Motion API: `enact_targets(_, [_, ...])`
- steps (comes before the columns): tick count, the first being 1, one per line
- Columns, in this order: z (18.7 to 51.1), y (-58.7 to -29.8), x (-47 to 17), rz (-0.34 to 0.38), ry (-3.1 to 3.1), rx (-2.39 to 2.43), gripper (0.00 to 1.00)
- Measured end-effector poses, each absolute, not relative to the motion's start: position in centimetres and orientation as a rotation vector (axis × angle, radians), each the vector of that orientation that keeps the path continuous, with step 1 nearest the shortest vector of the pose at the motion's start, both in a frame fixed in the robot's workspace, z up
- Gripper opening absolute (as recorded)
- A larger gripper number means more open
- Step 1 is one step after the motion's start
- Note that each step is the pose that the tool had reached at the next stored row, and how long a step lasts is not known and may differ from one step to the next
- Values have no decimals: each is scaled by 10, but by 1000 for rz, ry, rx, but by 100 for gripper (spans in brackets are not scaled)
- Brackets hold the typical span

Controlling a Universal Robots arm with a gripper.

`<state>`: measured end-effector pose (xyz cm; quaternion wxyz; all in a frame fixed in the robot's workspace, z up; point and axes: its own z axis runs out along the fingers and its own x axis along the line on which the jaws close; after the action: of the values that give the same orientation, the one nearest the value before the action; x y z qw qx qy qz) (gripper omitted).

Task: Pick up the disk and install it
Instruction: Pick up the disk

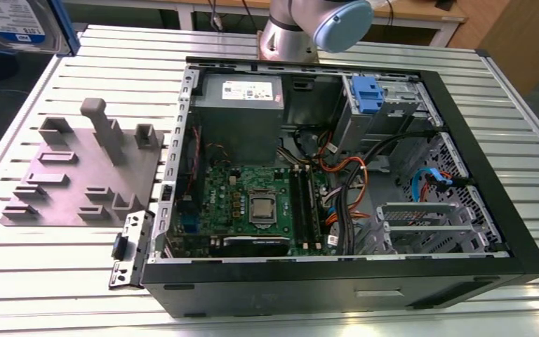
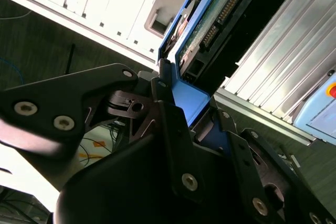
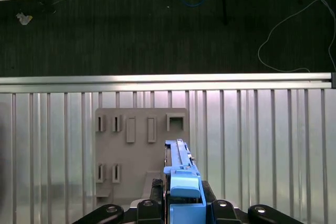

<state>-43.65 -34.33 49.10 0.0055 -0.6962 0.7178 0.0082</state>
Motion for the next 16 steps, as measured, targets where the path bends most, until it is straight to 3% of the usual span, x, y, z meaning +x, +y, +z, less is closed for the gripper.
enact_targets(16, [491,-346,-435,26,2247,-2180,37])
